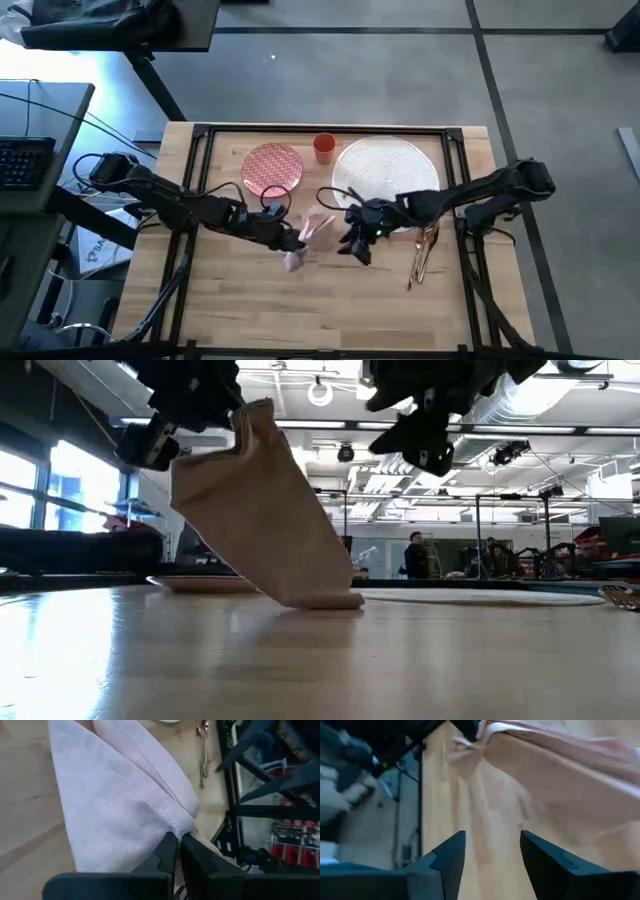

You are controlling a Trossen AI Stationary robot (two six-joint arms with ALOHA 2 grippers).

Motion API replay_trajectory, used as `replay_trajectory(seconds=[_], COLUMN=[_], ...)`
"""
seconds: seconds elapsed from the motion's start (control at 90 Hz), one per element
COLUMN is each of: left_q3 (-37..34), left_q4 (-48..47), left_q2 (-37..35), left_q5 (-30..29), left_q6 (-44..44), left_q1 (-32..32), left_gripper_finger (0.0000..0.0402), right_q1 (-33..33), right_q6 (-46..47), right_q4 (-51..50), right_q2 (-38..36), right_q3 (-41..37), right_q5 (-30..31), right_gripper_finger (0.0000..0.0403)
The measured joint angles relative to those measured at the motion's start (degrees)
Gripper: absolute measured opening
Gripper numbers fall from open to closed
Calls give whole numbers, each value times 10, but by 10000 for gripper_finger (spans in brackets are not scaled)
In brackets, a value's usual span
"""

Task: Set table place
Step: Fold the pink napkin

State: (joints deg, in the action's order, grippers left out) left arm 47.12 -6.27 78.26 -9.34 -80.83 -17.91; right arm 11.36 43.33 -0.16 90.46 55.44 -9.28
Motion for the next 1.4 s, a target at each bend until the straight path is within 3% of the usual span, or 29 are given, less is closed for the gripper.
replay_trajectory(seconds=[0.156, 0.344, 0.533, 0.756, 1.089, 1.4], left_q3=[-5, -5, -5, -5, -5, -5], left_q4=[2, 2, 2, 2, 6, 7], left_q2=[0, 0, 0, 0, 0, 0], left_q5=[0, -3, -21, -33, -34, -41], left_q6=[70, 131, 162, 174, 185, 185], left_q1=[-16, -42, -55, -55, -55, -55], left_gripper_finger=[0, 0, 0, 0, 0, 0], right_q1=[5, 8, 20, 23, 35, 44], right_q6=[153, 305, 346, 391, 382, 383], right_q4=[147, 204, 290, 286, 321, 289], right_q2=[74, 120, 133, 134, 134, 135], right_q3=[0, 0, 0, 0, 0, 0], right_q5=[23, 90, 113, 137, 123, 162], right_gripper_finger=[171, 171, 171, 171, 124, 120])
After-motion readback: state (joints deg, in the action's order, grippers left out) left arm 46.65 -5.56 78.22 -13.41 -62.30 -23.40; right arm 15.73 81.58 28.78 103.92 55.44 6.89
